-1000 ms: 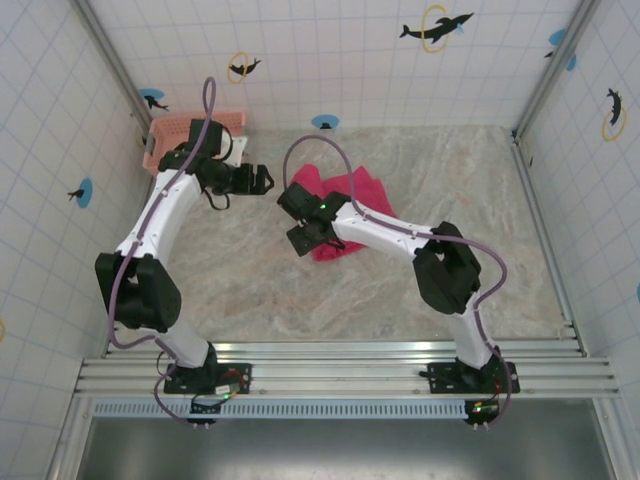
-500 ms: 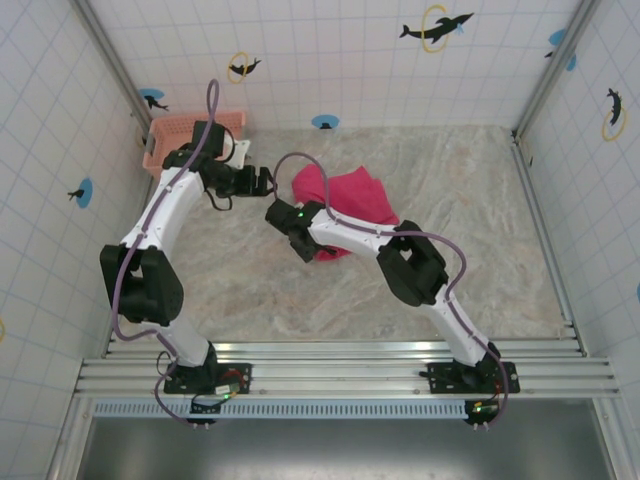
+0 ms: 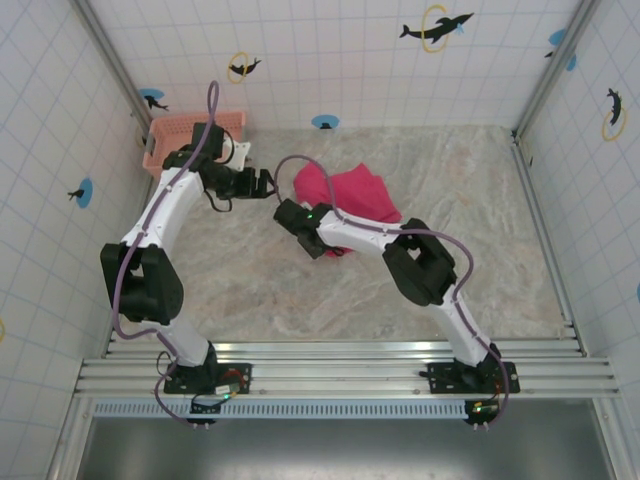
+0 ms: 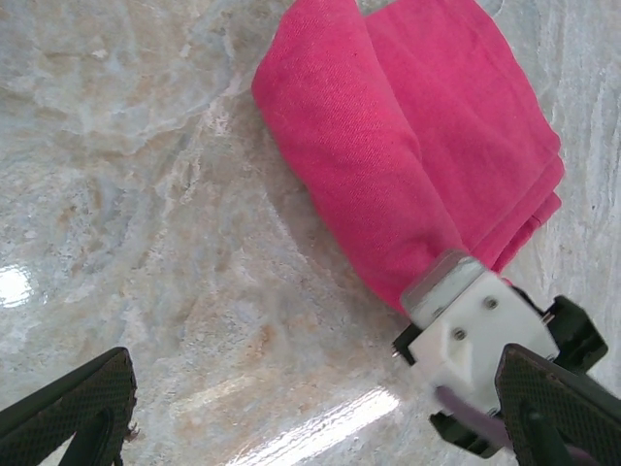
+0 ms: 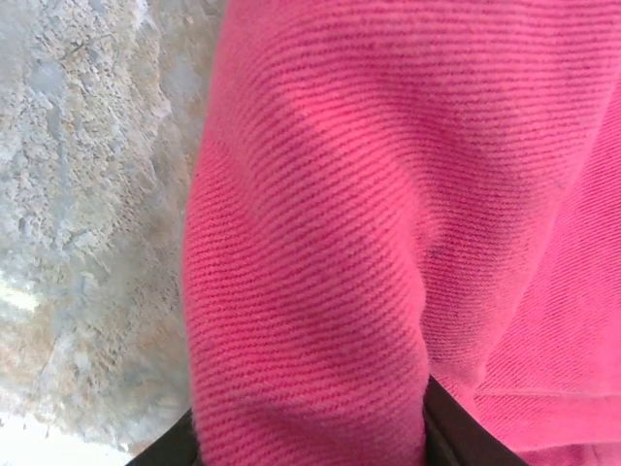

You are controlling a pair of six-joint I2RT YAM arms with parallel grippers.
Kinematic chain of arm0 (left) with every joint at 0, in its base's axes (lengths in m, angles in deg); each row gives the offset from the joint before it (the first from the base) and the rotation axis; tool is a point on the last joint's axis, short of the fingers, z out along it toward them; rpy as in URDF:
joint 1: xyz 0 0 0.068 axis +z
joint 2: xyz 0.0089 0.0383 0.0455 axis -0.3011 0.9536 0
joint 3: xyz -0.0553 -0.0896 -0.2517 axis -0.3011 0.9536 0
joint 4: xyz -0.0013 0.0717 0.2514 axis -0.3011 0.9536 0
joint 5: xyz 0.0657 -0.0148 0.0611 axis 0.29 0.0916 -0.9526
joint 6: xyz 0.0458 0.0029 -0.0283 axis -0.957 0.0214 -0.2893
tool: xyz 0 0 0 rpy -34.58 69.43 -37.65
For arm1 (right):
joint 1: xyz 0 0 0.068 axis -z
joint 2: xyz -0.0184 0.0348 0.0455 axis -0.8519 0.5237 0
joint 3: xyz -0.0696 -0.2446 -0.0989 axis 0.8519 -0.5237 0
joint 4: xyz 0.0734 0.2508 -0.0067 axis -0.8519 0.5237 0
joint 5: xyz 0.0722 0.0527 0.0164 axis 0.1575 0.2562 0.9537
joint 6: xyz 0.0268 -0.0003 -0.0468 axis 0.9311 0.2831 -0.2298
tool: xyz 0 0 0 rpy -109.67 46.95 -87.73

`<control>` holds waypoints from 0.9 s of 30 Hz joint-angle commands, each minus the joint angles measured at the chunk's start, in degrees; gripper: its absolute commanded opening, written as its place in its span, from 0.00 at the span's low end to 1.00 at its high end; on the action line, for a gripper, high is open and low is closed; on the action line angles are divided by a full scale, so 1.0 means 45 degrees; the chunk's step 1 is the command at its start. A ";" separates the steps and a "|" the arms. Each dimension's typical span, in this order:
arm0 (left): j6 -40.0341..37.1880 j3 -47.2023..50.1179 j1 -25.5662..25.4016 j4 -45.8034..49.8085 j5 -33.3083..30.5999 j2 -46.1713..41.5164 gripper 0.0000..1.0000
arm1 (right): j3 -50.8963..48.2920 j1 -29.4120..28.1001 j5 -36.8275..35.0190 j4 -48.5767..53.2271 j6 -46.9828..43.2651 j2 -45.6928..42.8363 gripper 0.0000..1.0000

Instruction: Roll up the long pants

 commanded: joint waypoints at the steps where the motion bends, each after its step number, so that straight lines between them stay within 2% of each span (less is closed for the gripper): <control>1: -0.0256 0.0072 -0.0014 0.0315 0.0320 0.0152 0.97 | -0.2519 0.1084 0.5109 -0.1565 0.0786 -0.1226 0.21; 6: -0.0074 0.0312 -0.0014 0.0026 0.0643 0.0113 0.97 | -0.6723 0.2830 0.9807 -0.6768 0.3916 -0.3698 0.21; 9: 0.0109 0.0491 -0.0015 -0.0244 0.0791 0.0098 0.97 | -0.8642 0.3707 1.1849 -1.0088 0.6268 -0.4173 0.21; 13: 0.0246 0.0698 -0.0138 -0.0727 0.0869 0.0006 0.97 | -1.0427 0.4399 1.3500 -1.4936 0.9742 -0.3920 0.21; 17: 0.0528 0.0780 -0.0677 -0.1547 0.0900 0.0100 0.97 | -1.1592 0.4833 1.4109 -1.9401 1.2813 -0.3033 0.22; 20: 0.0979 0.0703 -0.1307 -0.2728 0.1492 0.0580 0.97 | -1.1950 0.4929 1.4407 -2.0290 1.3127 -0.2655 0.22; 27: 0.1196 -0.1459 -0.3044 -0.2665 0.0765 0.3352 0.97 | -1.2353 0.5031 1.5044 -2.1054 1.2843 -0.2044 0.23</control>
